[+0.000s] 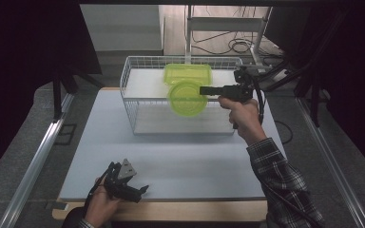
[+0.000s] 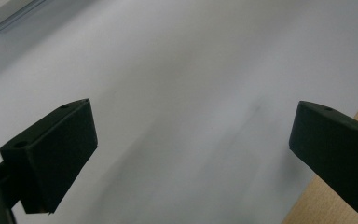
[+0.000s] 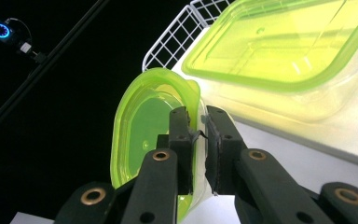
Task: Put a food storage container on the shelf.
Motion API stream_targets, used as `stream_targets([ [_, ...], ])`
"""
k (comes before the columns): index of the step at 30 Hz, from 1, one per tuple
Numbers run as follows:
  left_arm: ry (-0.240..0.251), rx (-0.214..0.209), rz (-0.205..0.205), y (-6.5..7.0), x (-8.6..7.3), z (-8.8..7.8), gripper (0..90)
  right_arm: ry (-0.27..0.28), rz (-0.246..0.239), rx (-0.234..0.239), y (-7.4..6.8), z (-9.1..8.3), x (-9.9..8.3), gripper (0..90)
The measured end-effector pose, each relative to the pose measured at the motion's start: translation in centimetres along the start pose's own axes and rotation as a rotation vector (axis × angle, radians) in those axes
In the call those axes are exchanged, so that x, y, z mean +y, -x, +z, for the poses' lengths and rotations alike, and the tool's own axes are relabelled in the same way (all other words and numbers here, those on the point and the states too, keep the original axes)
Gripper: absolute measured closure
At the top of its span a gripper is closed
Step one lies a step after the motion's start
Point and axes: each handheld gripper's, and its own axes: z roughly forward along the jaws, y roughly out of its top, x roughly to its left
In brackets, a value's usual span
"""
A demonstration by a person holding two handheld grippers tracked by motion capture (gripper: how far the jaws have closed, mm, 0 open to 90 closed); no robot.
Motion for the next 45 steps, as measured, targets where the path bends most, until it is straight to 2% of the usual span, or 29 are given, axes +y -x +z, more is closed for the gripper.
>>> stream_targets([
  [19, -0.006, -0.001, 0.001, -0.1, 0.0, 0.0, 0.8, 0.067, -0.012, -0.033, -1.1, -0.1, 3.3, 81.3],
  [24, 0.003, 0.0, -0.011, -0.1, -0.1, -0.1, 0.8, 0.083, -0.011, -0.049, -1.3, 0.0, 4.3, 81.3],
  [35, 0.004, -0.005, -0.017, -0.2, -0.1, -0.1, 0.8, 0.115, -0.011, -0.083, -1.2, 0.4, 5.9, 81.2],
  [45, 0.003, -0.008, -0.014, -0.2, -0.1, -0.1, 0.8, 0.139, -0.014, -0.134, -0.9, 1.0, 7.1, 81.2],
])
